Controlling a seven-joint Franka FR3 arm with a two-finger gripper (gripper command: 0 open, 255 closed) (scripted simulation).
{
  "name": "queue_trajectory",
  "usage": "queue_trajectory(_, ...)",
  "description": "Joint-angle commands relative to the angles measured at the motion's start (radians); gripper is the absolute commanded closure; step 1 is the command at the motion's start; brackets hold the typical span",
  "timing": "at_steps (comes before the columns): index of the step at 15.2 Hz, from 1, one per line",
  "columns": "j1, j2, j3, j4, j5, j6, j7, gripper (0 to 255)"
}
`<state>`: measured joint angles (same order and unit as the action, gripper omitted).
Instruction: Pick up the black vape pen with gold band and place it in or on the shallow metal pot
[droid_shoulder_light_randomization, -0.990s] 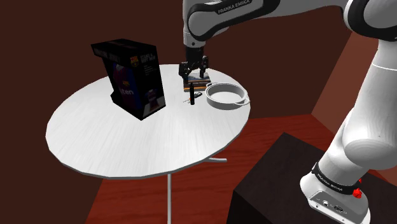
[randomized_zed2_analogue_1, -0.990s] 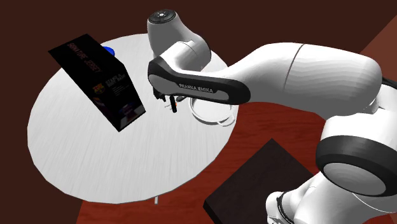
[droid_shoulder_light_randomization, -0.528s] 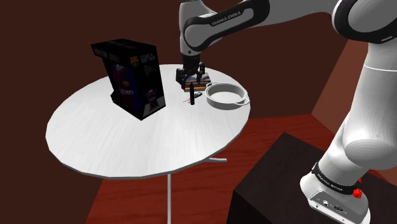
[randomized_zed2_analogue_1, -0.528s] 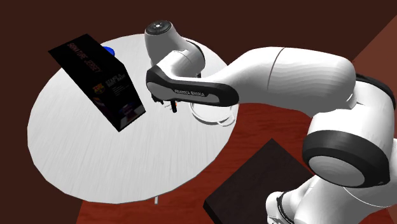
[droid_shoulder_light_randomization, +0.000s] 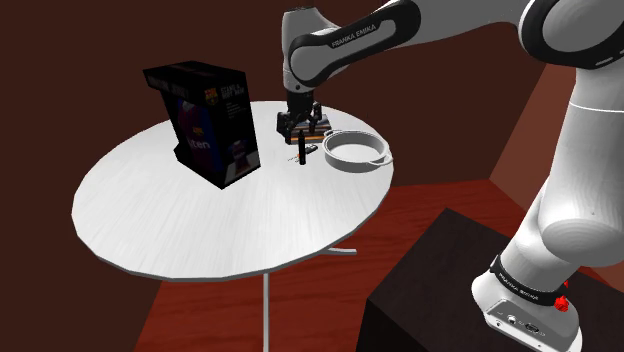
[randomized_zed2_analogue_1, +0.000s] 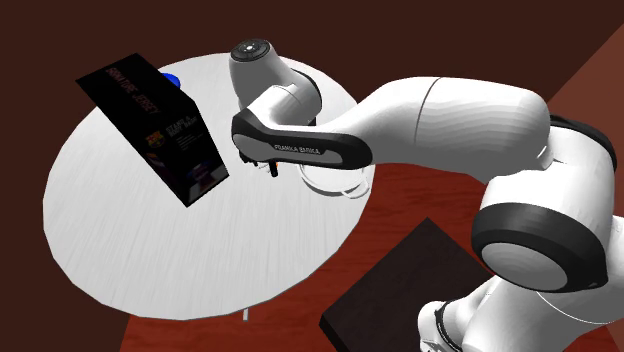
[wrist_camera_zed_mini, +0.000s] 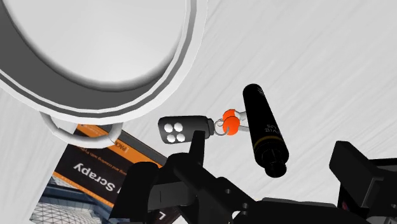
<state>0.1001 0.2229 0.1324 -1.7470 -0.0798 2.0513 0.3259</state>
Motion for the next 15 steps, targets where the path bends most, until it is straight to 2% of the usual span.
queue_trajectory(1,0.000,0.000,0.000,0.000,0.000,0.000,0.000,0)
queue_trajectory(2,0.000,0.000,0.000,0.000,0.000,0.000,0.000,255)
queue_trajectory(11,0.000,0.000,0.000,0.000,0.000,0.000,0.000,255)
queue_trajectory(15,0.000,-0.011,0.001,0.039,0.003,-0.050,-0.004,255)
